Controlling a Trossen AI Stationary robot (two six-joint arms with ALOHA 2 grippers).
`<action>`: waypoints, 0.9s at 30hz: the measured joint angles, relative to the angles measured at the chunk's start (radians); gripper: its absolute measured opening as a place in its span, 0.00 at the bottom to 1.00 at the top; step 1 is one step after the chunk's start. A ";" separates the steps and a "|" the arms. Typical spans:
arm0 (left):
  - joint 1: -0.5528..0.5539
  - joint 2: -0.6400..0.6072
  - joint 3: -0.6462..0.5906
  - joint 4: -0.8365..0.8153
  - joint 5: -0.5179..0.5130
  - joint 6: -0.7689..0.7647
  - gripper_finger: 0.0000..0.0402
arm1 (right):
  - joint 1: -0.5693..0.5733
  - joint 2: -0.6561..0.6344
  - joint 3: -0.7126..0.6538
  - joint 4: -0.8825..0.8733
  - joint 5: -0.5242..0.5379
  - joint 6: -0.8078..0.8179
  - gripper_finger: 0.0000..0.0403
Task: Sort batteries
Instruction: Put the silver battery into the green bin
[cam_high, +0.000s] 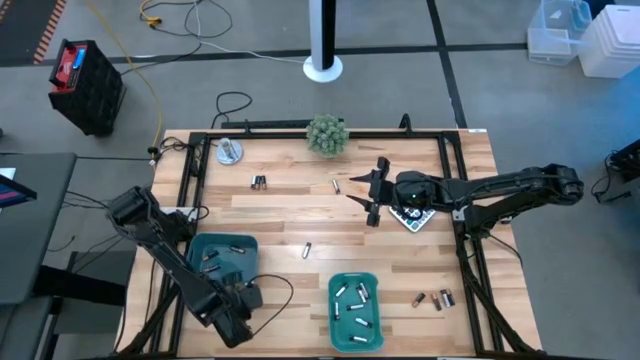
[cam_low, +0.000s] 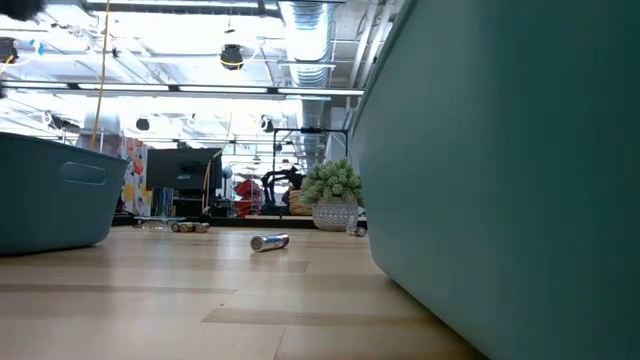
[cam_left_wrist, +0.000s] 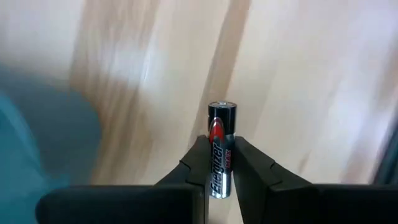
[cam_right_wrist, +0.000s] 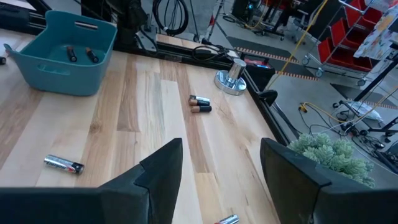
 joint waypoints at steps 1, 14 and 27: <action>0.008 -0.013 0.004 0.015 -0.024 0.028 0.10 | 0.000 0.000 0.000 0.000 0.000 0.000 0.58; 0.320 -0.060 0.015 0.285 -0.248 0.661 0.10 | 0.028 -0.067 0.026 0.005 0.000 -0.033 0.58; 0.528 -0.026 -0.061 0.931 0.106 1.092 0.09 | 0.204 -0.351 0.036 -0.136 0.006 -0.061 0.58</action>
